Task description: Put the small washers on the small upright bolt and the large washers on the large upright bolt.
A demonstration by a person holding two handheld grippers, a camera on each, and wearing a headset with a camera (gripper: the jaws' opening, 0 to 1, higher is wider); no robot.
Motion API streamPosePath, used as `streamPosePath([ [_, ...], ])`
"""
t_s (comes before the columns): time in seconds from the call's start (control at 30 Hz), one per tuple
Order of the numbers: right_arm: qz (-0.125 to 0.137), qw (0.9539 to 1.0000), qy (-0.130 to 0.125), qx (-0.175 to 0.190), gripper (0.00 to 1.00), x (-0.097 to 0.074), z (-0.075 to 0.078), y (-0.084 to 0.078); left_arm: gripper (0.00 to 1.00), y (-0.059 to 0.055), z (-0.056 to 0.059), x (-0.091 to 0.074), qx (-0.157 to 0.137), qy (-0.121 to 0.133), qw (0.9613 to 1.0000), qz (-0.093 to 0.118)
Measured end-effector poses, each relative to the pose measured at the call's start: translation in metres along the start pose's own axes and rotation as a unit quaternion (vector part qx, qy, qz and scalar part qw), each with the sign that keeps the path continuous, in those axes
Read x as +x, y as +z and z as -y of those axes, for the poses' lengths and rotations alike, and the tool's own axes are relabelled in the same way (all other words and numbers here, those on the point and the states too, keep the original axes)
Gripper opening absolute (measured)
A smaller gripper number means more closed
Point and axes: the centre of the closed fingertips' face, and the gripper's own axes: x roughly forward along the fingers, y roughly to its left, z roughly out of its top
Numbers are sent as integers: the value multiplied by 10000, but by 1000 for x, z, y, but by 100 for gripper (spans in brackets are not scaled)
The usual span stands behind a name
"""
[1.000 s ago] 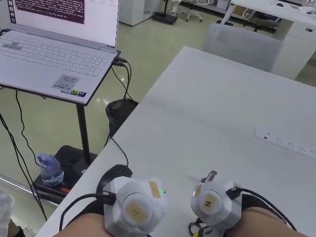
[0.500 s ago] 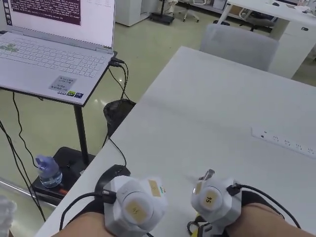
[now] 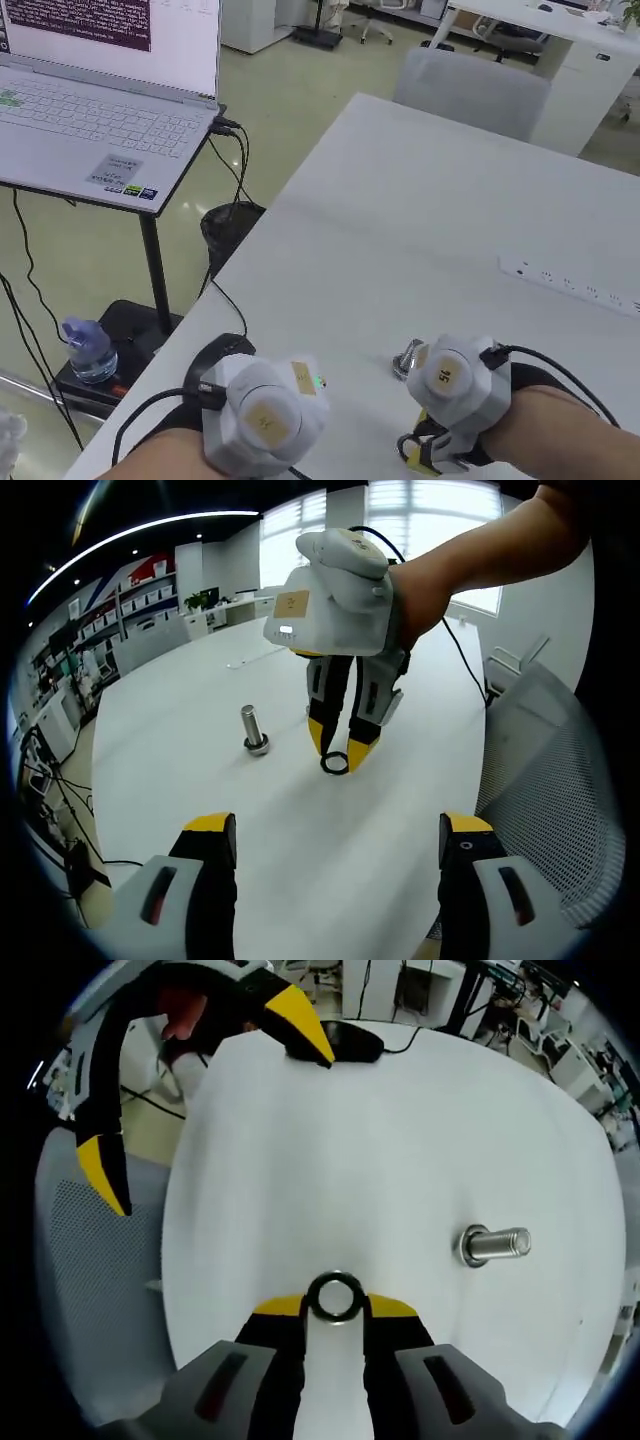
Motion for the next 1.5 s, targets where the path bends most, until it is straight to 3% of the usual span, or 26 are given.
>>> streamPosePath([
  [0.37,68,9996,-88,271,21,-35,19,2,82,2,1,-1,74,-24,10000,-18],
  [0.8,82,9989,-116,441,21,-65,39,10,82,5,2,1,110,-63,9999,-48],
  [1.13,189,9976,-363,553,21,-69,71,19,83,7,1,4,91,-64,9999,-21],
  [1.5,230,9967,-562,547,21,-60,100,26,85,5,-1,5,56,-68,10000,-20],
])
